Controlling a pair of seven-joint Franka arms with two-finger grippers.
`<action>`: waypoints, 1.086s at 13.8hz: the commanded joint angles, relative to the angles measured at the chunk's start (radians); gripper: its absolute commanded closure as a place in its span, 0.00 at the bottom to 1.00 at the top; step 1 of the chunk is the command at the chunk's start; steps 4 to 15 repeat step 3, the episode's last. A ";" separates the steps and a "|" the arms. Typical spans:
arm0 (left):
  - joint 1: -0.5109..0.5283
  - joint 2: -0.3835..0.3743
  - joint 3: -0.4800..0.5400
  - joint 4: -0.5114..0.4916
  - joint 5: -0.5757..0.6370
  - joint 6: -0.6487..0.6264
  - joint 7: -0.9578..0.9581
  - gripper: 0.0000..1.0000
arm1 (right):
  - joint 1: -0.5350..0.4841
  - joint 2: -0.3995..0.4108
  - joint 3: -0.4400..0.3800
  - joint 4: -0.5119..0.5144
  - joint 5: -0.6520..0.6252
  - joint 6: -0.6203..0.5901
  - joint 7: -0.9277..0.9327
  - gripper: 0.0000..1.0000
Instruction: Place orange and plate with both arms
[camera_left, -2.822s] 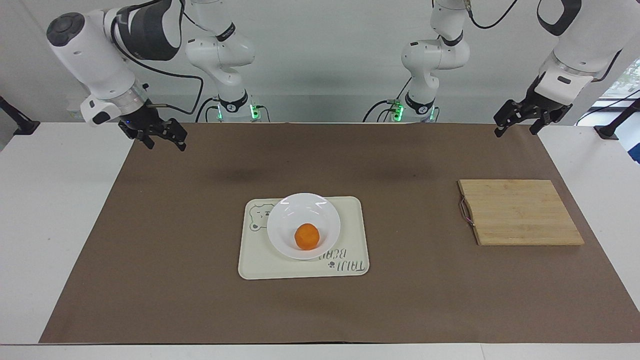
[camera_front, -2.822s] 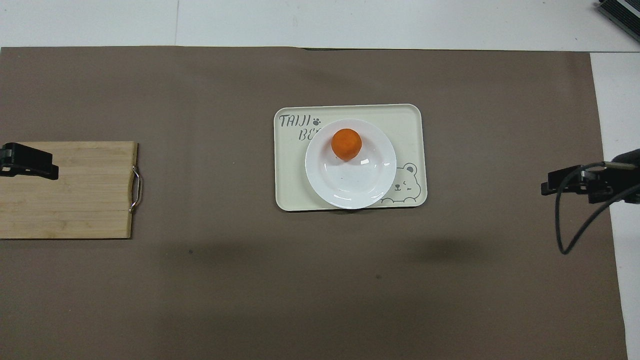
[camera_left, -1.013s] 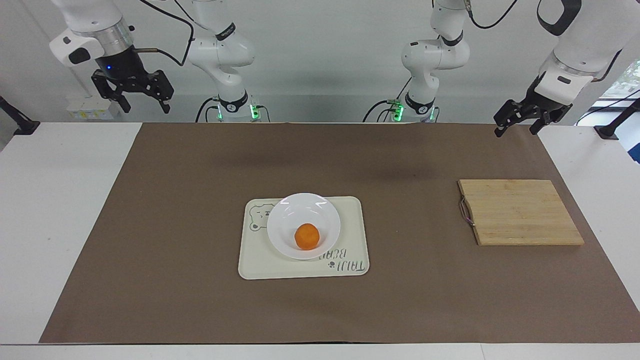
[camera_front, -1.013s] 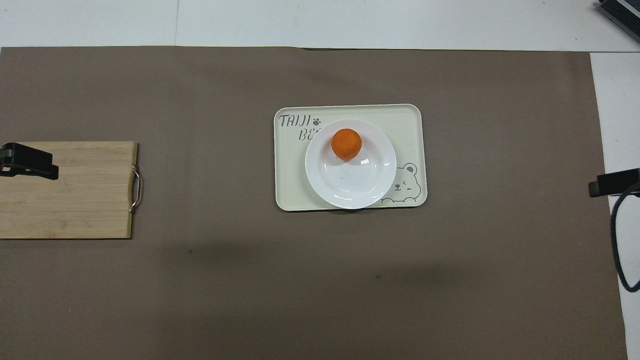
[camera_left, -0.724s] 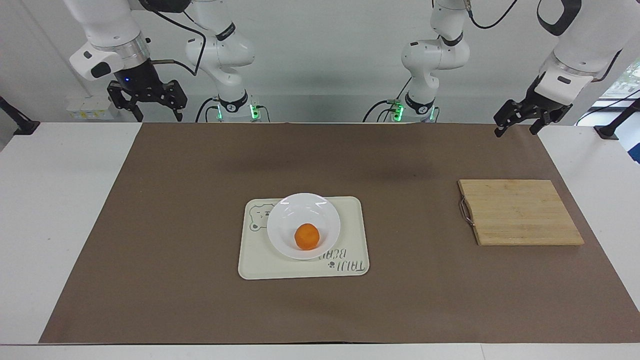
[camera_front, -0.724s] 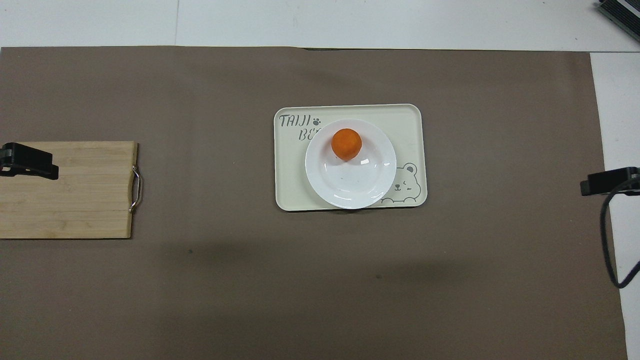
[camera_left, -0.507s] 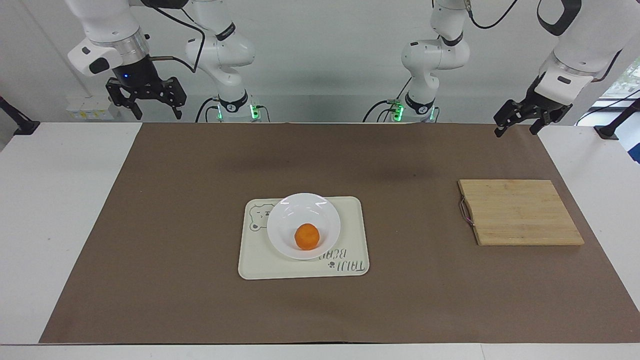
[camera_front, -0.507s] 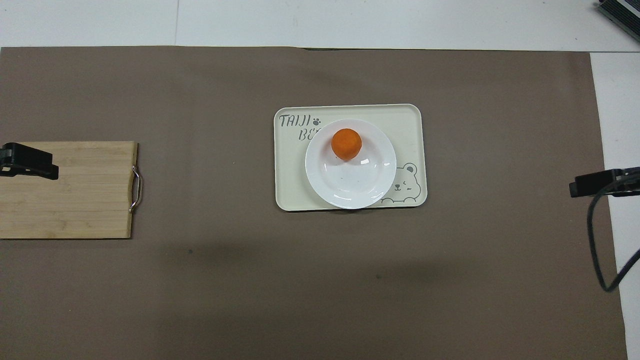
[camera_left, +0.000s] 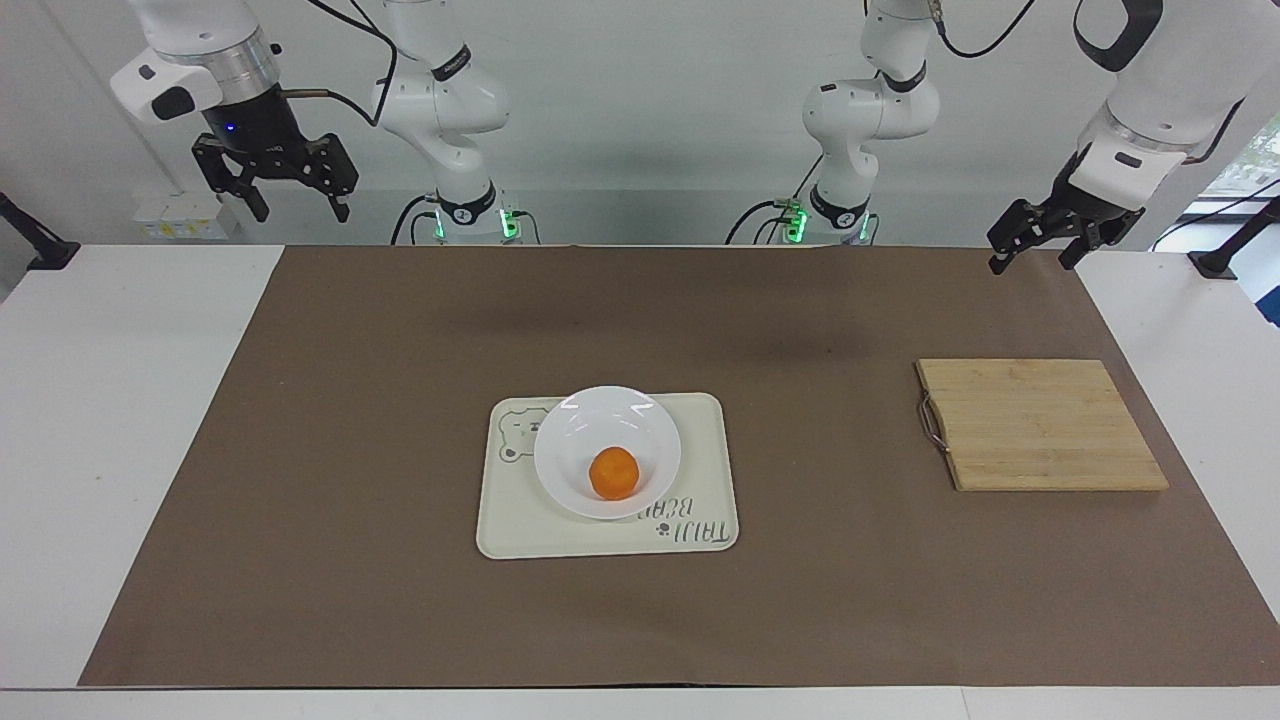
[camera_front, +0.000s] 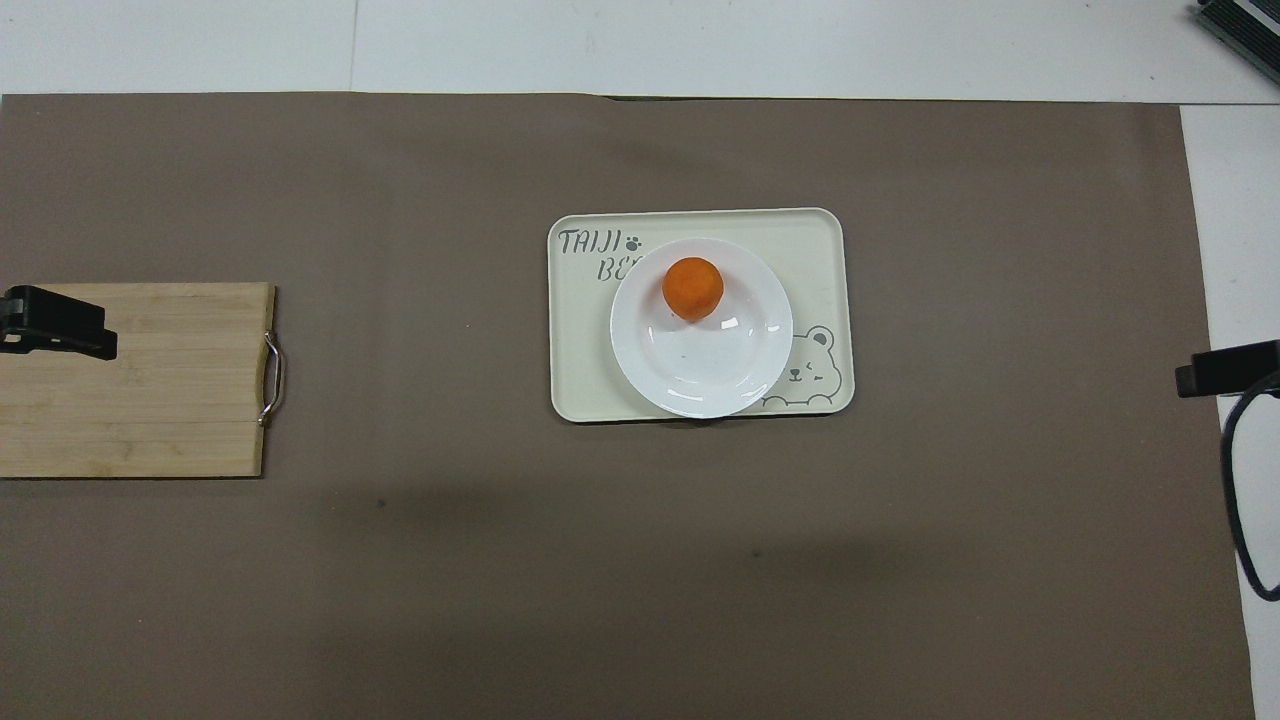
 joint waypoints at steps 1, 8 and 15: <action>0.004 -0.006 -0.002 -0.002 0.005 -0.014 -0.009 0.00 | -0.005 -0.007 0.004 0.001 -0.011 -0.007 0.014 0.00; 0.004 -0.006 -0.002 -0.002 0.005 -0.014 -0.010 0.00 | -0.005 -0.012 0.004 -0.003 -0.010 -0.018 0.014 0.00; 0.004 -0.006 -0.002 -0.002 0.005 -0.014 -0.010 0.00 | -0.005 -0.012 0.004 -0.003 -0.010 -0.018 0.014 0.00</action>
